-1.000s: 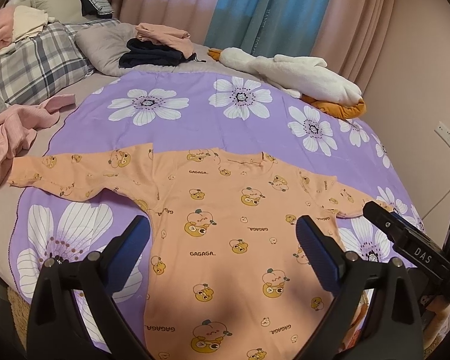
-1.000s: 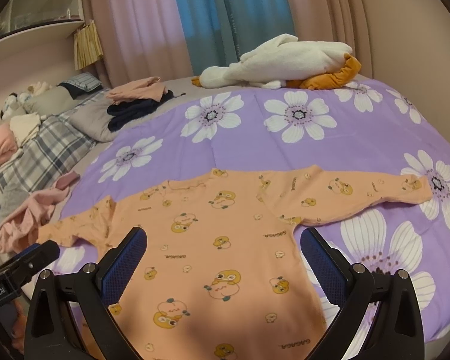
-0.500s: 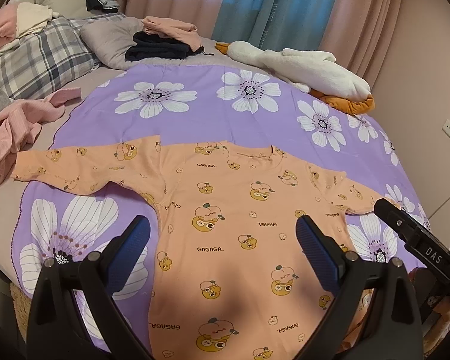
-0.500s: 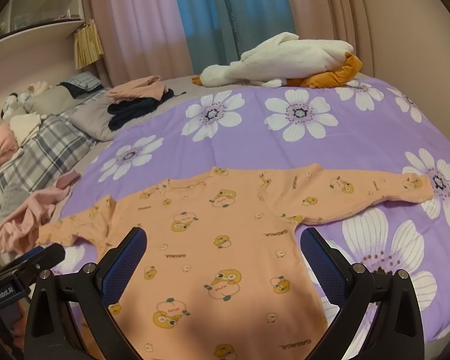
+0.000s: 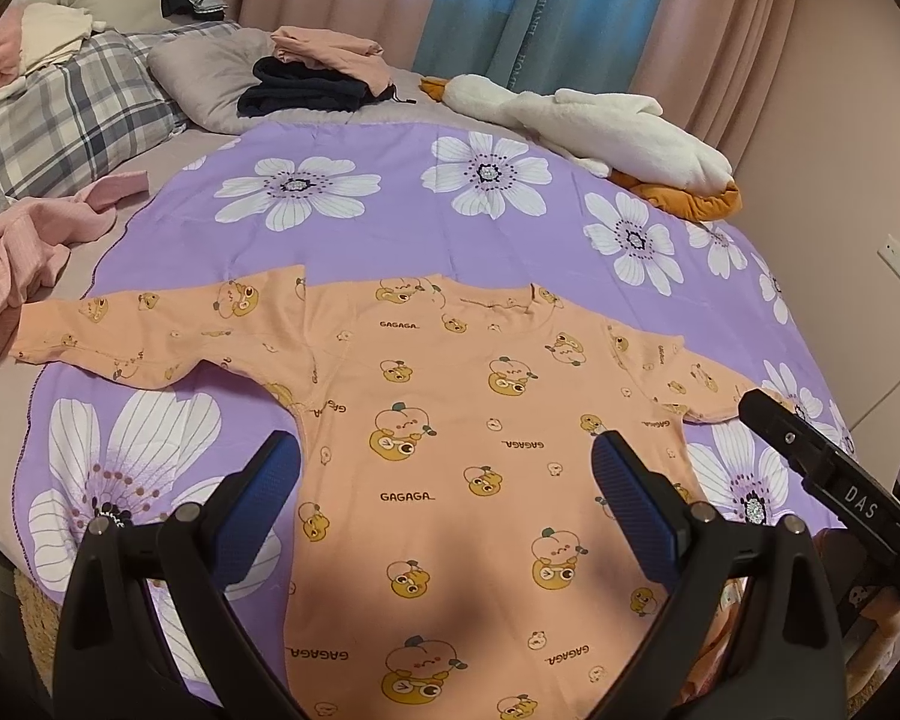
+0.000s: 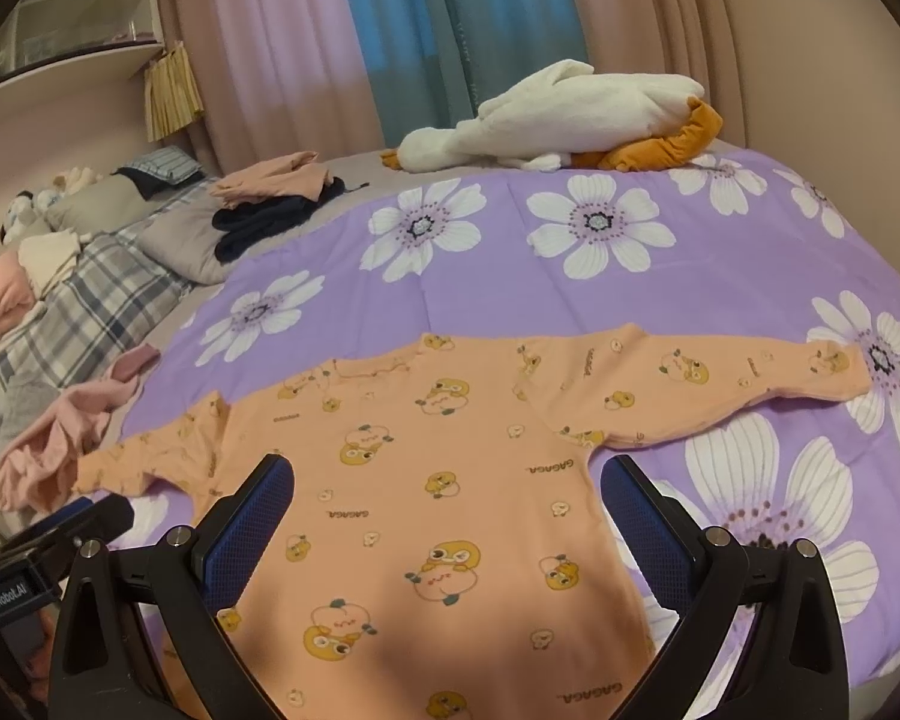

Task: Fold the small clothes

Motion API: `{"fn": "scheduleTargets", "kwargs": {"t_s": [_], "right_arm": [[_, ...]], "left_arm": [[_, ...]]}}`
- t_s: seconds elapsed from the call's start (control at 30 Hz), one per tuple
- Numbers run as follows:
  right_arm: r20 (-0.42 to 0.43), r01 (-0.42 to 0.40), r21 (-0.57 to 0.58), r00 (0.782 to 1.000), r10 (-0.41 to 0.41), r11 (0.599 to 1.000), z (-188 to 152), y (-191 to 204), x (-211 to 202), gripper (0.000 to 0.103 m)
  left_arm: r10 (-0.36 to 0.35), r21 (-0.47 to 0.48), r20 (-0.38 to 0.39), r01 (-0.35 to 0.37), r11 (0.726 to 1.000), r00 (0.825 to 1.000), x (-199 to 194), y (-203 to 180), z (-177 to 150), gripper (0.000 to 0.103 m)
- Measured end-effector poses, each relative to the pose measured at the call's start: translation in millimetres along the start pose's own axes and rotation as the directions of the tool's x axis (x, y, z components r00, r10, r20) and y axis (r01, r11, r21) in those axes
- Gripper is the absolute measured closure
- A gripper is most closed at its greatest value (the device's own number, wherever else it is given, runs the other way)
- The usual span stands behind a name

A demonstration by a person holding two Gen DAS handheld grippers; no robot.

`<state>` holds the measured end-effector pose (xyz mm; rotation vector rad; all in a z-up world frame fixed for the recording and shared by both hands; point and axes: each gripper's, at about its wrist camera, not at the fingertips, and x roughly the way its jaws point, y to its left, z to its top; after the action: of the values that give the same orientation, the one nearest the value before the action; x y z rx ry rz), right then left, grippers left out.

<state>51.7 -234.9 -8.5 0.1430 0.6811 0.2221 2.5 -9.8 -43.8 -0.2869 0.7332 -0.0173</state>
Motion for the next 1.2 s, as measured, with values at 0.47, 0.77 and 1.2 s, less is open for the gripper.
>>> {"fn": "scheduleTargets", "kwargs": {"t_s": [0.47, 0.77, 1.2], "right_arm": [[-0.002, -0.028, 0.027, 1.0, 0.028, 0.999, 4, -8, 2, 0.001], [0.038, -0.101, 0.026, 0.994, 0.1, 0.995, 42, -32, -1, 0.001], [-0.06, 0.075, 0.343, 0.996, -0.058, 0.936, 86, -206, 61, 0.024]], "left_arm": [[-0.005, -0.004, -0.031, 0.005, 1.0, 1.0, 11, -2, -1, 0.006], [-0.001, -0.004, -0.057, 0.001, 1.0, 0.998, 25, -5, 5, 0.006], [-0.004, -0.014, -0.104, 0.003, 1.0, 0.995, 73, -15, 15, 0.018]]}}
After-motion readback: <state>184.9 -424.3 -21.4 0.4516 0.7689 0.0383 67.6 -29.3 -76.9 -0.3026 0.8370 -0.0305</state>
